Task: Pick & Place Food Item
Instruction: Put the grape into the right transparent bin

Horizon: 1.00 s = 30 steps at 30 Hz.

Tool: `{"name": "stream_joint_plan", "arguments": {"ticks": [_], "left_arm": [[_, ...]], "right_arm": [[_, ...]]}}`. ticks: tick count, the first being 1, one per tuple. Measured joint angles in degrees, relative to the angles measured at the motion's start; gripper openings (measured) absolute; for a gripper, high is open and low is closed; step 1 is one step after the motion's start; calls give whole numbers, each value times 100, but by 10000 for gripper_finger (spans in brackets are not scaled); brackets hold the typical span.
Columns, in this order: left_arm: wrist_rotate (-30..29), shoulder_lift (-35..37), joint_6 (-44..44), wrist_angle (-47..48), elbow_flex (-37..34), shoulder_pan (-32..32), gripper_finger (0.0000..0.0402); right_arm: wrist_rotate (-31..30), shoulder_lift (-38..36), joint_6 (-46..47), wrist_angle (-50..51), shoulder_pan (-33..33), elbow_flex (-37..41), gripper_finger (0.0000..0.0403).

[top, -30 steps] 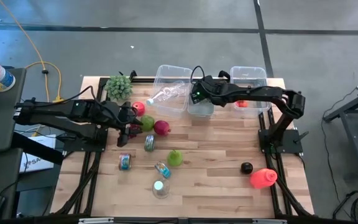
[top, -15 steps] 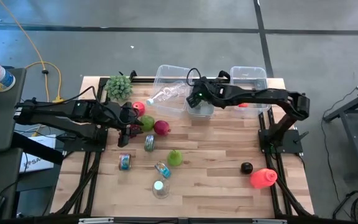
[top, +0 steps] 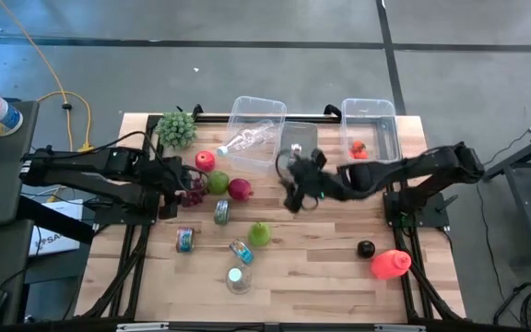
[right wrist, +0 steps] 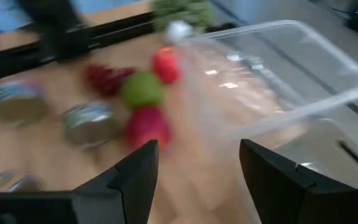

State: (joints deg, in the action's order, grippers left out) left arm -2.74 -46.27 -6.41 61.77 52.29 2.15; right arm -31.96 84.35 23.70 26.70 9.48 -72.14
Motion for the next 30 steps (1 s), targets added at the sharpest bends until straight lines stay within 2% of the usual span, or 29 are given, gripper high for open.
{"name": "stream_joint_plan", "arguments": {"ticks": [4, 11, 19, 25, 30], "left_arm": [[-11, 31, -317, -53, -17, 90, 156], [0, 101, -593, -11, -630, 62, 156], [-196, -16, -817, 6, -693, -438, 156], [-342, -254, -1190, 50, -693, -1179, 156], [-302, -625, -1147, 50, -693, -1705, 156]], "right_arm": [[-193, 148, 4, -12, 692, 0, 215], [-1334, 390, 2, 4, 1522, 2, 215], [-1268, 416, -290, 11, 1832, 2, 215], [-1290, 416, -299, 54, 1947, 2, 215], [-1281, 416, -162, 335, 1984, 2, 215]]}}
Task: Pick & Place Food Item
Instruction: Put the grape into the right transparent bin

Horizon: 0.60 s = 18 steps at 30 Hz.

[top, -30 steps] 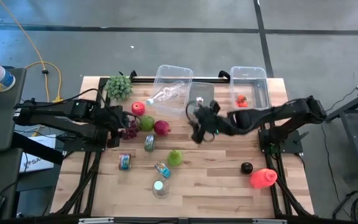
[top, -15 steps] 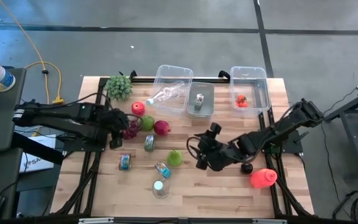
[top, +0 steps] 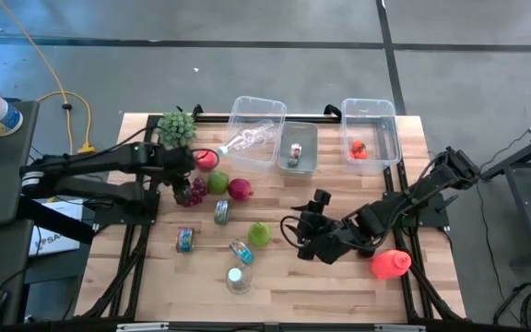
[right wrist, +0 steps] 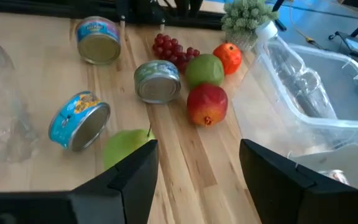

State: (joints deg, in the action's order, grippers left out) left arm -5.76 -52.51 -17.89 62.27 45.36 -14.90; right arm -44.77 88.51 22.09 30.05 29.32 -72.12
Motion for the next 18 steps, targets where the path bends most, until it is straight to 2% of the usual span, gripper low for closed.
{"name": "stream_joint_plan", "arguments": {"ticks": [5, 18], "left_arm": [[455, -444, -344, -11, 0, -113, 156], [472, -1640, -322, -339, -9, -107, 156]], "right_arm": [[-9, 0, 65, 104, -7, 0, 215], [108, 0, 79, 157, -4, 0, 215]]}}
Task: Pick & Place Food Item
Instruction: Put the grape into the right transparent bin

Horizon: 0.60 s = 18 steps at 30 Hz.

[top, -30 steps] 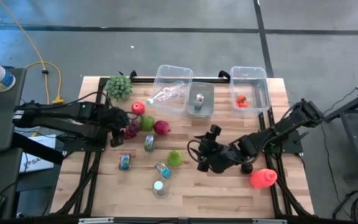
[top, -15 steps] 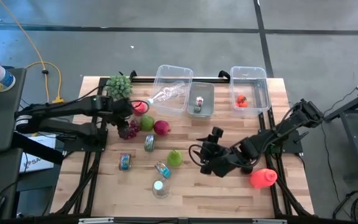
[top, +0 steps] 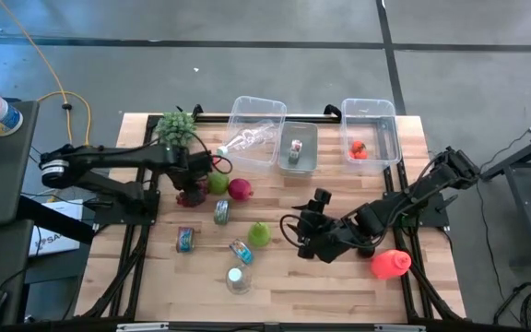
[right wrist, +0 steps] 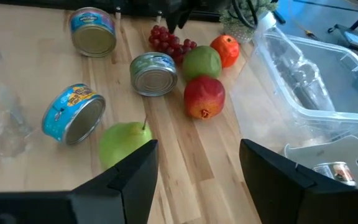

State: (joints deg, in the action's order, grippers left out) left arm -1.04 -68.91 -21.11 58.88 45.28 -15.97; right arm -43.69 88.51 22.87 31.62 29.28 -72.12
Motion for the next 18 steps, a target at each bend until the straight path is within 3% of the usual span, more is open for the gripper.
{"name": "stream_joint_plan", "arguments": {"ticks": [18], "left_arm": [[-18, -1183, 106, -807, -148, 0, 156]], "right_arm": [[220, 0, 0, 3, 37, 0, 215]]}}
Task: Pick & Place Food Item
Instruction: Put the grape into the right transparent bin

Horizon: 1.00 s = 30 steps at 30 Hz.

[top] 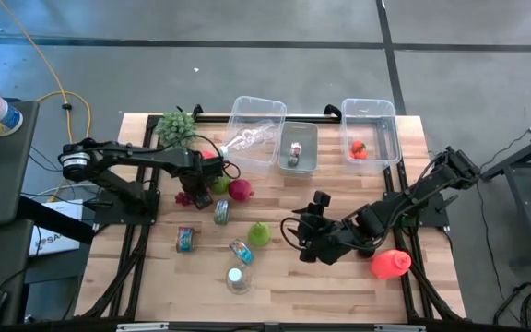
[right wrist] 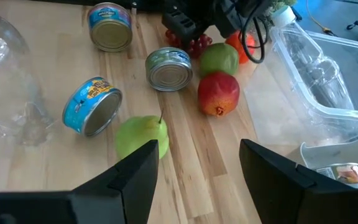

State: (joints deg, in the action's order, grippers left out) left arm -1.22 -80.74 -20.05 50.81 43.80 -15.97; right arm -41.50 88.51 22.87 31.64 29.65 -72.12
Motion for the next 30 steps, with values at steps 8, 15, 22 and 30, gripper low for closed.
{"name": "stream_joint_plan", "arguments": {"ticks": [8, 15, 22, 30], "left_arm": [[103, -106, 244, -122, -14, 0, 142], [106, -108, 218, -159, -18, 2, 63], [78, -108, 168, -260, -21, 17, 62], [90, 564, -145, 67, 141, 672, 54]], "right_arm": [[-2, 0, 67, 91, 0, 0, 215], [6, 0, 168, 144, -2, 0, 215], [209, 0, 411, 115, -2, 0, 215], [766, 0, 628, 103, -2, 0, 215]]}}
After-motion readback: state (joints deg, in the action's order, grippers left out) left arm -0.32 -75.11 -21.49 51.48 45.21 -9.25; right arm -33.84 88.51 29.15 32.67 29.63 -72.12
